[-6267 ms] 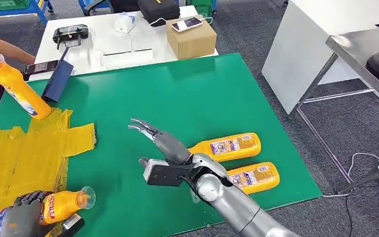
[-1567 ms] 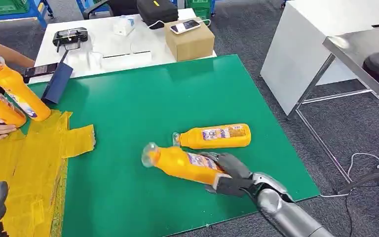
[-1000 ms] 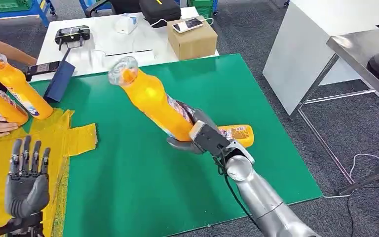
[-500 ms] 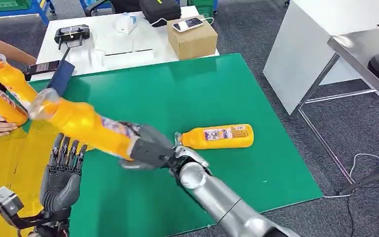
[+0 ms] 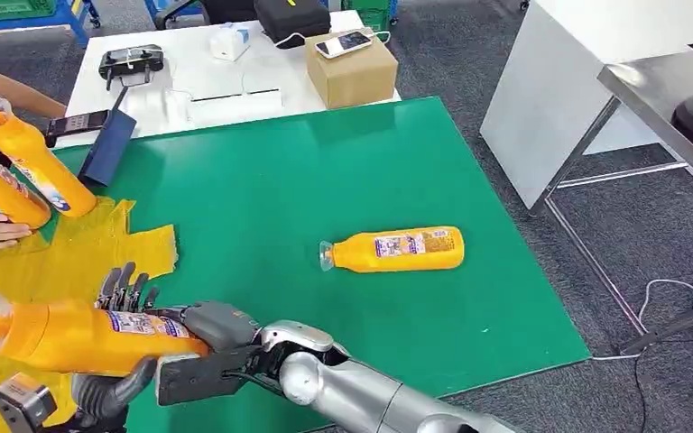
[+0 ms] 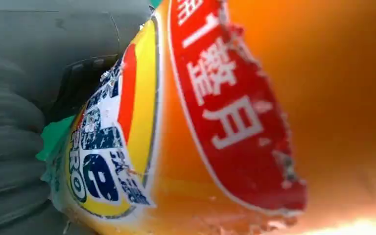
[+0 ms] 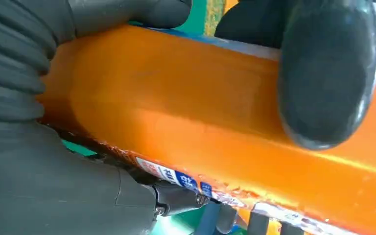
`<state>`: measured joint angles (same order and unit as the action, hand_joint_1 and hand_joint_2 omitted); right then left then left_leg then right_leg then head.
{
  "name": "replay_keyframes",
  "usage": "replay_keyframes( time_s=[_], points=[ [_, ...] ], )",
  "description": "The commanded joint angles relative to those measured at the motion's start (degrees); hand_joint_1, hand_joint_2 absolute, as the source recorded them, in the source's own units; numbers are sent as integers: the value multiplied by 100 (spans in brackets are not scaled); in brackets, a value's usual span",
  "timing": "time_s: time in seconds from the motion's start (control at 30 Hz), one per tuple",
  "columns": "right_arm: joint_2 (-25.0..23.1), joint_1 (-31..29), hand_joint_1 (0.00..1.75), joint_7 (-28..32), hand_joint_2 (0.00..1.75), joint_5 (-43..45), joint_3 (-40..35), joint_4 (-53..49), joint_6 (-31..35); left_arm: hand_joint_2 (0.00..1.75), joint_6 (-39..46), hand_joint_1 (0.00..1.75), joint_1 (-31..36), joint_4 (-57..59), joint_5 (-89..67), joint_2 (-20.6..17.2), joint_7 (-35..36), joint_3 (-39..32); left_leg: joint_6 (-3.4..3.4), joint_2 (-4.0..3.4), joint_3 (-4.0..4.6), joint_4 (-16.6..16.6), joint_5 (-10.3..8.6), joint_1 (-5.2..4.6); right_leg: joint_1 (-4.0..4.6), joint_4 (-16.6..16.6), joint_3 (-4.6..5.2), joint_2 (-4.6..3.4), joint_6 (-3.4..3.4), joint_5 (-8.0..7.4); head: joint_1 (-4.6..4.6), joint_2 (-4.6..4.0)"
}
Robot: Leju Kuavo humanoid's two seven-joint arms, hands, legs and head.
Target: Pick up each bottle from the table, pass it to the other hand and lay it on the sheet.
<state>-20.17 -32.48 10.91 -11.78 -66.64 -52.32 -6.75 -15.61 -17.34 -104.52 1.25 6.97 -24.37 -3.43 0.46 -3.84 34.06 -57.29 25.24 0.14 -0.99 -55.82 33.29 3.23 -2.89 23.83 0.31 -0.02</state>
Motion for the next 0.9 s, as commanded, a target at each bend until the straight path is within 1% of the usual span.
replay_keyframes(
  time_s=[0.03, 0.07, 0.1, 0.13, 0.17, 0.23, 0.27, 0.33, 0.37, 0.4, 0.43, 0.47, 0.5, 0.57, 0.6, 0.67, 0.7, 0.73, 0.77, 0.8, 0.87, 0.9],
  points=[
    [17, 87, 175, 235, 175, -216, -947, 345, -432, 175, 224, 0, 317, 76, -240, 32, -33, -3, -6, 49, -19, 8, 1, 7, 1, 6, -24, -7, 16, 7, -2, 0],
    [17, 112, 175, 243, 175, -230, -952, 363, -433, 175, 219, 0, 324, 74, -245, 34, -35, 6, -3, 30, -11, 7, -1, 5, 3, 8, -16, 0, 8, 3, 0, 0],
    [17, 127, 175, 259, 175, -254, -939, 378, -418, 175, 234, 0, 328, 76, -276, 23, -31, 15, -5, 47, -20, 8, 1, 9, 4, 10, -27, -2, 13, 7, 0, 0],
    [29, 124, 175, 263, 175, -258, -935, 385, -413, 175, 233, 0, 345, 76, -276, 25, -31, 20, -3, 37, -15, 9, -1, 4, 2, 8, -20, 2, 9, 5, 0, 0],
    [17, 145, 175, 266, 175, -273, -884, 419, -375, 175, 219, 175, 378, 110, -253, 25, -53, 28, -5, 50, -23, 10, 2, 8, 3, 10, -29, -3, 14, 8, 0, 0],
    [17, 141, 175, 271, 175, -274, -817, 443, -390, 175, 196, 175, 398, 125, -222, 4, -111, 50, -3, 39, -12, 8, -3, 5, 2, 8, -17, 8, 8, 5, 0, 0],
    [17, 141, 175, 271, 175, -276, -811, 446, -391, 175, 196, 175, 401, 126, -220, 5, -118, 52, -4, 54, -19, 9, -1, 8, 2, 9, -26, 6, 13, 8, 0, 0],
    [17, 140, 175, 273, 175, -299, -786, 453, -387, 175, 197, 175, 423, 133, -203, 7, -144, 63, -3, 39, -12, 7, -3, 6, 2, 8, -15, 7, 9, 4, 0, 0],
    [17, 140, 175, 273, 175, -300, -777, 455, -381, 175, 196, 175, 430, 142, -198, 7, -146, 62, -5, 58, -20, 8, -2, 8, 2, 9, -26, 5, 14, 7, -2, 0],
    [17, 152, 175, 272, 175, -314, -746, 456, -348, 175, 191, 175, 430, 146, -176, 9, -155, 60, -5, 61, -20, 8, -2, 10, 3, 10, -27, 6, 15, 7, 2, 0],
    [17, 152, 175, 272, 175, -314, -746, 456, -348, 175, 191, 175, 430, 146, -176, 9, -155, 60, -3, 37, -11, 7, -4, 5, 1, 8, -14, 8, 8, 3, 0, 0],
    [17, 162, 175, 272, 175, -318, -697, 475, -312, 175, 187, 175, 433, 146, -159, 11, -164, 63, -5, 57, -18, 9, -4, 10, 4, 11, -23, 7, 14, 5, 0, 0],
    [17, 162, 175, 272, 175, -318, -697, 475, -312, 175, 187, 175, 433, 146, -159, 11, -164, 63, -3, 36, -10, 8, -5, 4, 0, 8, -12, 8, 8, 2, 0, 0],
    [17, 162, 175, 272, 175, -318, -697, 475, -312, 175, 187, 175, 433, 146, -159, 11, -164, 63, -3, 36, -10, 7, -5, 5, 2, 8, -11, 8, 8, 3, -2, 0],
    [17, 162, 175, 272, 175, -318, -697, 475, -312, 175, 187, 175, 433, 146, -159, 11, -164, 63, -5, 56, -18, 10, -4, 8, 2, 11, -23, 10, 13, 6, 0, 0],
    [17, 162, 175, 272, 175, -318, -697, 475, -312, 175, 187, 175, 433, 146, -159, 11, -164, 63, -3, 36, -12, 8, -4, 4, 1, 7, -13, 9, 8, 4, -2, 0],
    [17, 162, 175, 272, 175, -318, -697, 475, -312, 175, 187, 175, 433, 146, -159, 11, -164, 63, -4, 54, -19, 9, -3, 7, 2, 10, -24, 8, 13, 7, 0, 0],
    [17, 167, 175, 273, 175, -321, -677, 483, -298, 175, 183, 175, 431, 142, -151, 12, -168, 66, -3, 36, -11, 7, -4, 5, 2, 8, -12, 8, 8, 3, 0, 0],
    [17, 167, 175, 273, 175, -321, -677, 483, -298, 175, 183, 175, 431, 142, -151, 12, -168, 66, -2, 35, -11, 7, -4, 3, 0, 7, -12, 8, 8, 3, 0, 0],
    [17, 173, 175, 267, 175, -319, -643, 501, -280, 175, 173, 175, 440, 147, -145, 5, -169, 77, -4, 55, -19, 8, -2, 9, 3, 10, -24, 9, 13, 7, 0, 0],
    [17, 199, 175, 259, 175, -333, -538, 540, -208, 175, 170, 175, 457, 163, -120, 1, -174, 100, -2, 34, -10, 7, -4, 4, 1, 7, -11, 10, 7, 3, 0, 0],
    [17, 218, 175, 222, 175, -350, -449, 603, -158, 175, 224, 175, 462, 163, -164, 4, -188, 122, -5, 58, -21, 9, -3, 8, 3, 10, -25, 9, 14, 8, 0, 0]
  ],
)
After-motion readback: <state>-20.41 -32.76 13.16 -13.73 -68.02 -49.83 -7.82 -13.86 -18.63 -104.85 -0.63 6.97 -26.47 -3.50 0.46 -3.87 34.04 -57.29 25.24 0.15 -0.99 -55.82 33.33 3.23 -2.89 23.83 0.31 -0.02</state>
